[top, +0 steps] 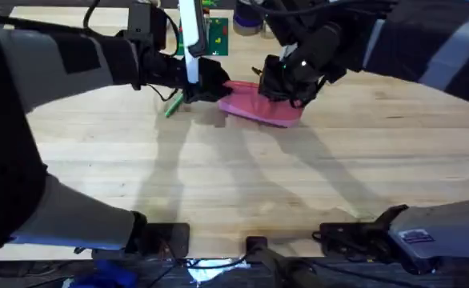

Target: Unzip the bag, pick up the pens from the table one at a time and place them inside, then zip the bag closed.

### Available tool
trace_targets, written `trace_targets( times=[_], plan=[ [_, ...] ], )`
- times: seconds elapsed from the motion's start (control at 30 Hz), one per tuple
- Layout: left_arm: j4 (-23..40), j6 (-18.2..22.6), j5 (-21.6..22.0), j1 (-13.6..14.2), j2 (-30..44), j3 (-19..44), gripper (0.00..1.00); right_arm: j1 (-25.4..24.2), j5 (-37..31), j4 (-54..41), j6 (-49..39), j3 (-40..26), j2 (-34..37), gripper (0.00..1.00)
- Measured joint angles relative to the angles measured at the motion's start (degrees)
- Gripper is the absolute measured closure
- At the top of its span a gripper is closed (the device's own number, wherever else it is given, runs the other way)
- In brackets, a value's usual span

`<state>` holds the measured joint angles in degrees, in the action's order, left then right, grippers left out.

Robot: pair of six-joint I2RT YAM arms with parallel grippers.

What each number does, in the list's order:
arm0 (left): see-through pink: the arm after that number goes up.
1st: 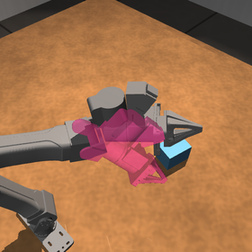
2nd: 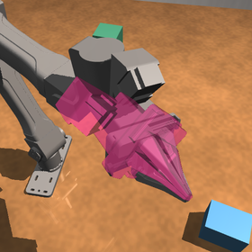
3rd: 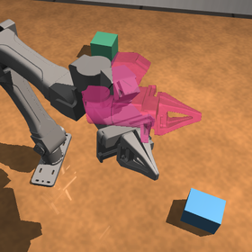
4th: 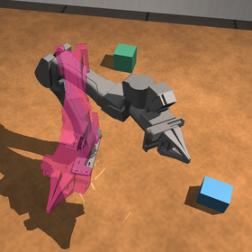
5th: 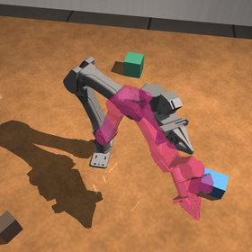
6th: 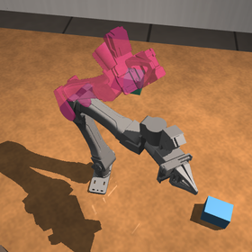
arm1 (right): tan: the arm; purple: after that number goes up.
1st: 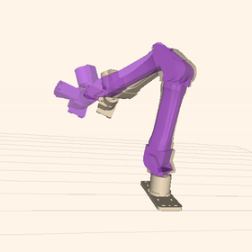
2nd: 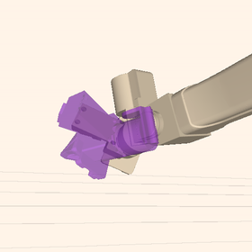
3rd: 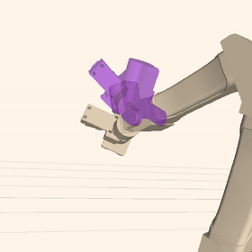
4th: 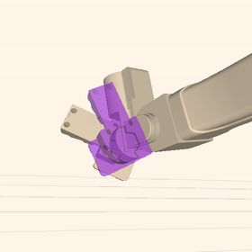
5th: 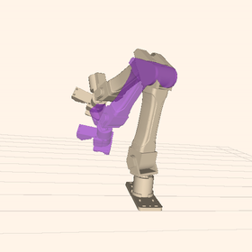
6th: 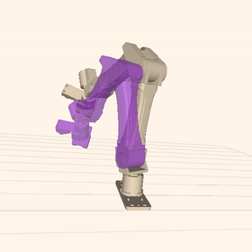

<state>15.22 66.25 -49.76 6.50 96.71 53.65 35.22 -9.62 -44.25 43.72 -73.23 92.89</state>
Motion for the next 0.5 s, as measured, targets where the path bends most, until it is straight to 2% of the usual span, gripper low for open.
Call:
trace_targets(
  times=[0.5],
  plan=[
    [0.2, 0.0, 0.1, -0.1, 0.0, 0.0, 0.959, 0.0, 5.3, 2.2, 0.9, 0.0, -1.7, 0.968]
  ],
)
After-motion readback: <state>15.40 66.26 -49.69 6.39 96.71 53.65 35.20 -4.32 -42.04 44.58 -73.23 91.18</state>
